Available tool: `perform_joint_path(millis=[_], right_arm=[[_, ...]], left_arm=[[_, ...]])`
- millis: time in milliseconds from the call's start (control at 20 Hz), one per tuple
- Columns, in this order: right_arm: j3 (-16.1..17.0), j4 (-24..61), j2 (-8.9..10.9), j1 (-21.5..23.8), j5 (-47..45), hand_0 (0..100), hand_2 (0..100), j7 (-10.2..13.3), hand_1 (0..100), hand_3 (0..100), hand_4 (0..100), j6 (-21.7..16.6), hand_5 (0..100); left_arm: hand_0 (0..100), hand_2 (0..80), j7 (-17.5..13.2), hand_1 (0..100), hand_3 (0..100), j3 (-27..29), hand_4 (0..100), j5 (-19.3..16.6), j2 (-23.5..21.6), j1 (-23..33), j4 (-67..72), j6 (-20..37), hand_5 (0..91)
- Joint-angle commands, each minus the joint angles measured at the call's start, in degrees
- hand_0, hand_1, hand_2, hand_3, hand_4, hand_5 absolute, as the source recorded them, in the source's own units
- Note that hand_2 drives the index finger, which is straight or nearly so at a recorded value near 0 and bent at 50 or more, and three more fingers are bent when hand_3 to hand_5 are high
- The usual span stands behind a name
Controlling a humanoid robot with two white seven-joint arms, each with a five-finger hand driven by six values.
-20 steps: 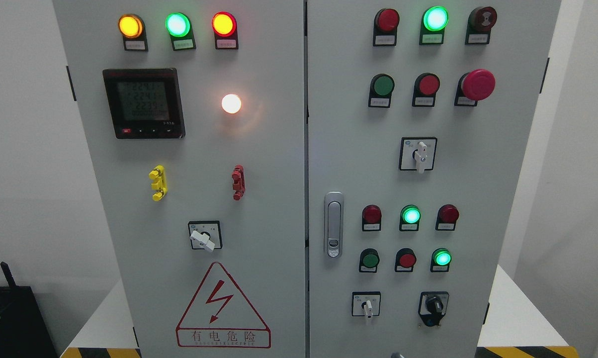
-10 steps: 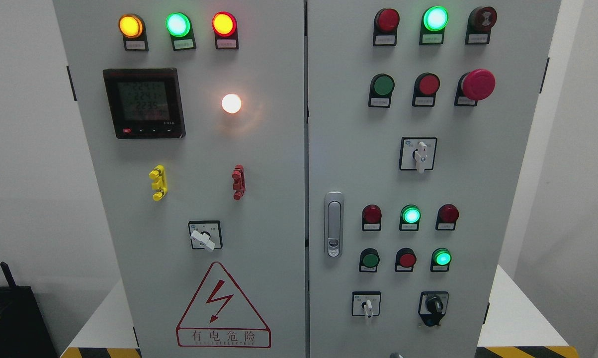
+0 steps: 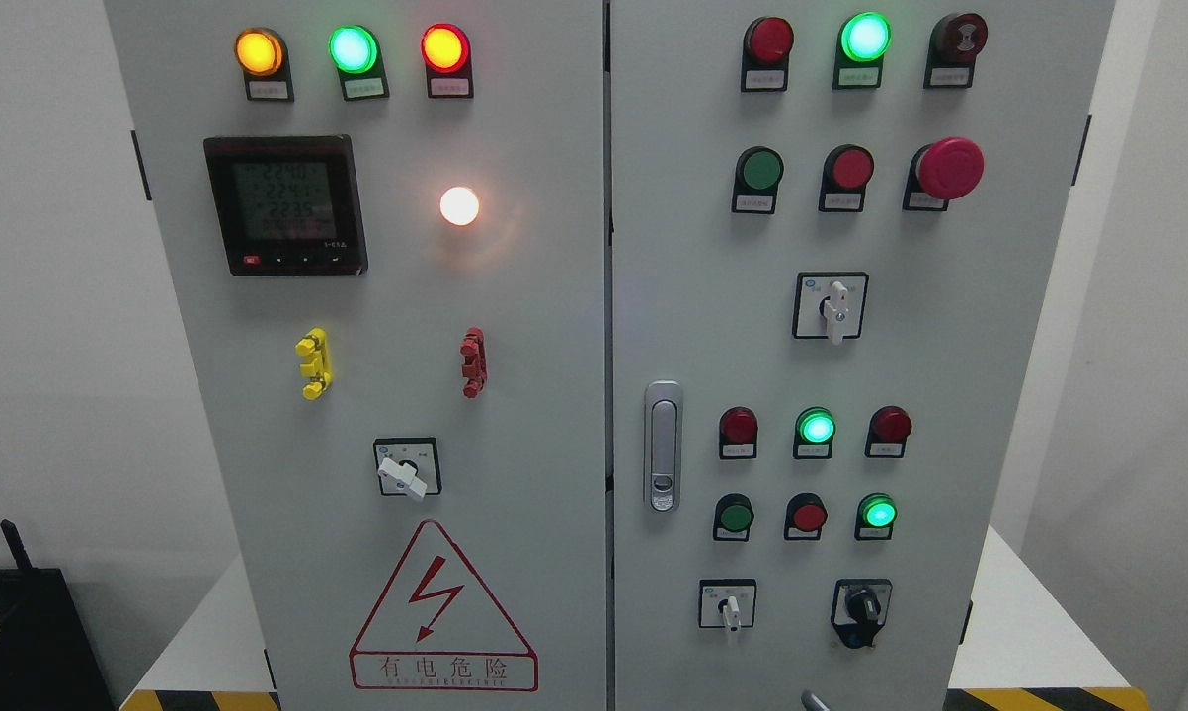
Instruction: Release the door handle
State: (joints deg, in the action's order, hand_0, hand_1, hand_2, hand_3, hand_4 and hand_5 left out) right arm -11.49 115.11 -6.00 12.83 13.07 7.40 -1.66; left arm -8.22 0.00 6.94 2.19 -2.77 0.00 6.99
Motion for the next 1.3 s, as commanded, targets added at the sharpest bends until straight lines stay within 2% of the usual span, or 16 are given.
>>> perform_joint_path(millis=[0, 150, 301, 451, 751, 952, 1252], right_arm=[[-1.16, -0.24, -0.24, -0.7, 12.84, 37, 0, 4.36, 21, 68, 64, -0.28, 68], [-2.22, -0.24, -0.24, -0.96, 16.63, 38, 0, 4.99, 23, 75, 70, -1.06, 77], [-2.22, -0.33, -0.24, -1.05, 21.02, 38, 0, 5.08, 25, 80, 75, -3.96, 81], [-2.22, -0.5, -0.15, -2.62, 27.51, 39, 0, 5.6, 25, 84, 78, -4.76, 84], [-3.8, -4.44, -0.68, -9.48, 44.12, 33, 0, 10.08, 25, 91, 85, -4.15, 92], [-3.89, -6.47, -0.86, -12.03, 53.44, 29, 0, 12.72, 25, 97, 89, -1.07, 94], [-5.56, -8.49, -0.94, -14.23, 58.64, 28, 0, 12.55, 24, 100, 92, -1.07, 96]], left_arm=[[12, 0.0, 0.04, 39, 0, 0.62, 0, 0.0, 0.0, -0.04, 0.97, -0.05, 0.0], [12, 0.0, 0.04, 39, 0, 0.62, 0, 0.0, 0.0, -0.04, 0.97, -0.05, 0.0], [12, 0.0, 0.04, 39, 0, 0.62, 0, 0.0, 0.0, 0.04, 0.97, -0.05, 0.0], [12, 0.0, 0.04, 39, 0, 0.62, 0, 0.0, 0.0, -0.04, 0.97, -0.05, 0.0], [12, 0.0, 0.04, 39, 0, 0.62, 0, 0.0, 0.0, -0.04, 0.97, -0.05, 0.0], [12, 0.0, 0.04, 39, 0, 0.62, 0, 0.0, 0.0, 0.04, 0.97, -0.05, 0.0], [12, 0.0, 0.04, 39, 0, 0.62, 0, 0.0, 0.0, -0.05, 0.97, -0.05, 0.0]])
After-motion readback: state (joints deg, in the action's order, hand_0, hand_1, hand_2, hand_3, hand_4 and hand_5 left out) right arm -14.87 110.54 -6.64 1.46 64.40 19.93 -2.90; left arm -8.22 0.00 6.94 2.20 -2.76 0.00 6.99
